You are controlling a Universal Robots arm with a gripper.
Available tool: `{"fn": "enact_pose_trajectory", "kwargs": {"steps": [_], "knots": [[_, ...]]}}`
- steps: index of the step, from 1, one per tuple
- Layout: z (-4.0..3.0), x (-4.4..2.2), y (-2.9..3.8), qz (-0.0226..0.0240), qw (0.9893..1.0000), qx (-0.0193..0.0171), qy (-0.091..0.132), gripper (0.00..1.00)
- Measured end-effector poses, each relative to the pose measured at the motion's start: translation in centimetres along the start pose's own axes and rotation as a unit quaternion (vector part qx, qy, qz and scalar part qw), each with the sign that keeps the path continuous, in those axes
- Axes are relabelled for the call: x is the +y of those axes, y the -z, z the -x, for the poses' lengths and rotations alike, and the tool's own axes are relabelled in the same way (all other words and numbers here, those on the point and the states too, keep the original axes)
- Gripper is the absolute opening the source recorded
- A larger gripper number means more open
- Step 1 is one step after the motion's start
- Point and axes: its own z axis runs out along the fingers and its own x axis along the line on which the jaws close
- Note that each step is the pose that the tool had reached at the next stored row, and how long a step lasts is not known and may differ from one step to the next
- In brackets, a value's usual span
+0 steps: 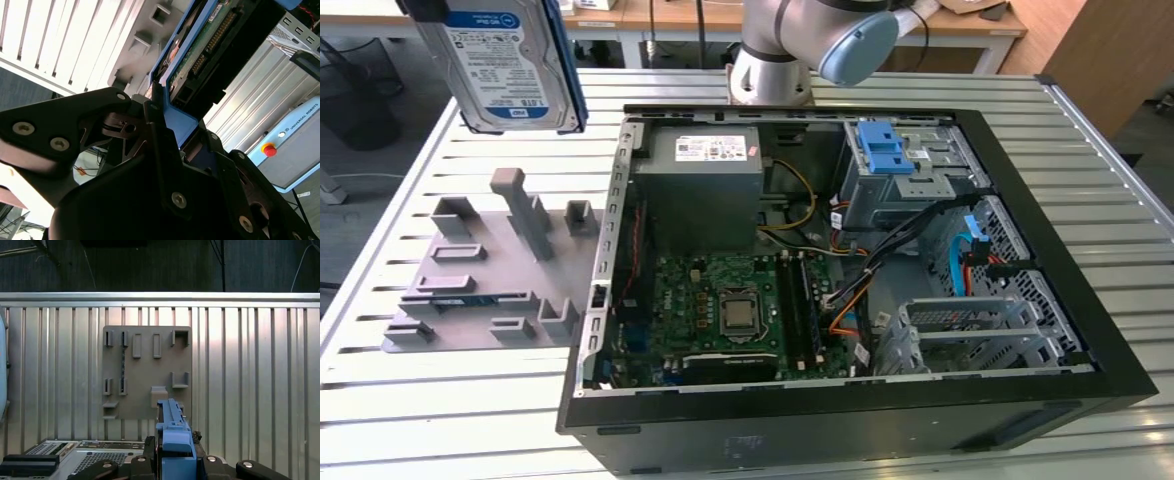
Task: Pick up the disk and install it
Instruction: 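Pick up the disk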
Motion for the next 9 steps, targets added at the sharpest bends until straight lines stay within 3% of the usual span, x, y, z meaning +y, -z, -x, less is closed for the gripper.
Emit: {"fn": "enact_pose_trajectory", "kwargs": {"steps": [9], "knots": [[-0.31, -0.60, 0.00, 0.0000, 1.0000, 0.0000, 0.000, 0.36]]}}
